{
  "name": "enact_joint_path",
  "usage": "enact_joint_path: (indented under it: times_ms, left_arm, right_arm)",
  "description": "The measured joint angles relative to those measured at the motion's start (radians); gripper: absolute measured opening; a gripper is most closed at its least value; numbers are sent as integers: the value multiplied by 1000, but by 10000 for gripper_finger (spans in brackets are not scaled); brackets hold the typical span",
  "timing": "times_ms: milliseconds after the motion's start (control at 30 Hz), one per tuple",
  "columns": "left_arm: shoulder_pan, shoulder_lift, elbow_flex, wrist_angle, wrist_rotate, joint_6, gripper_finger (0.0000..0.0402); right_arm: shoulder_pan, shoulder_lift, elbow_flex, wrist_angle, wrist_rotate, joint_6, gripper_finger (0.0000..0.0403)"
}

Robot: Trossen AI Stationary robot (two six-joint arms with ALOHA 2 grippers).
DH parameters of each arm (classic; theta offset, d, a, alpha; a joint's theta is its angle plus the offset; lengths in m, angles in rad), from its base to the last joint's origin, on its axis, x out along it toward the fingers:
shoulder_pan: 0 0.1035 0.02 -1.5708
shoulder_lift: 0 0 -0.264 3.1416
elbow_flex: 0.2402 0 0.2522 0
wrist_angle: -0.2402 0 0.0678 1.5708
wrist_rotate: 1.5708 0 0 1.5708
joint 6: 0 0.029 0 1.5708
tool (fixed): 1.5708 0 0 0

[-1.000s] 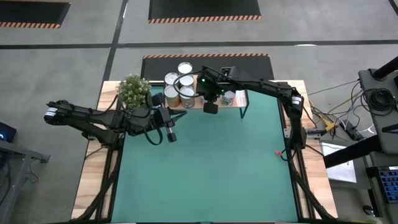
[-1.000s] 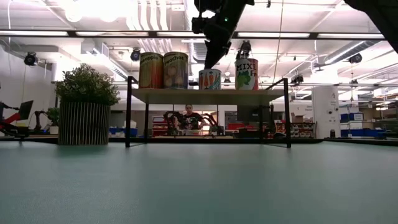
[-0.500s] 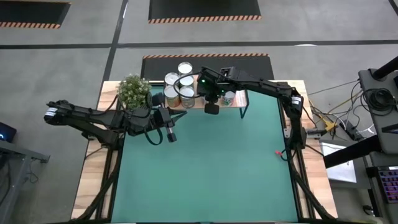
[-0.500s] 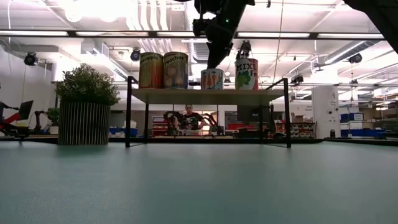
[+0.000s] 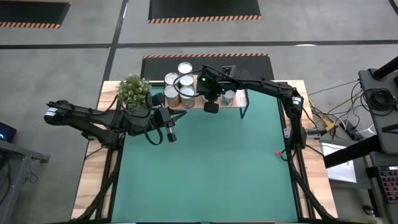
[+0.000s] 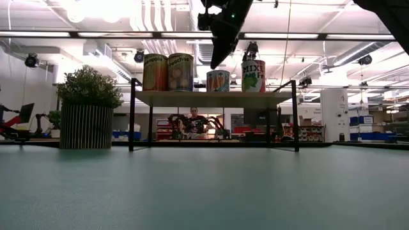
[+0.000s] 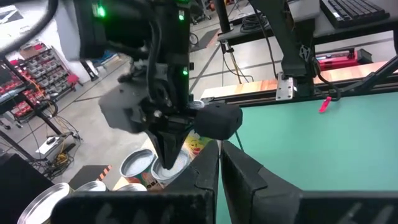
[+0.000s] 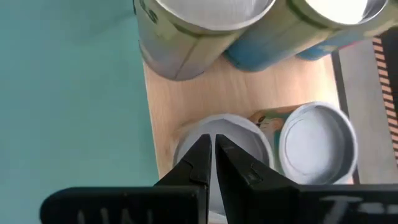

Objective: Pick and place cans onto a shelf
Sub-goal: Return to Home Position

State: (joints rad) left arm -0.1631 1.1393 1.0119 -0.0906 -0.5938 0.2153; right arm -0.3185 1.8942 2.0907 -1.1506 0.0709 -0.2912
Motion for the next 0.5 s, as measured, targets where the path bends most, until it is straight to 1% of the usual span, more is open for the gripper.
enact_joint_path:
  times_ms: [167, 267, 333, 400, 500]
  left_arm:
    - [-4, 0, 0, 0, 0, 0, 0]
    - [-26, -1, 0, -15, 0, 14, 0]
    - [-52, -7, -1, -36, 1, 33, 0]
    - [-83, -18, -1, -56, 4, 44, 0]
    - [-138, -43, -1, -99, 6, 52, 0]
  right_arm:
    - [19, -13, 47, -81, 0, 10, 13]
    - [42, -58, 25, -96, 0, 31, 12]
    - [67, -102, -18, -70, 0, 33, 11]
    - [102, -157, -83, -3, -8, 33, 9]
    - [165, -249, -218, 113, -27, 43, 9]
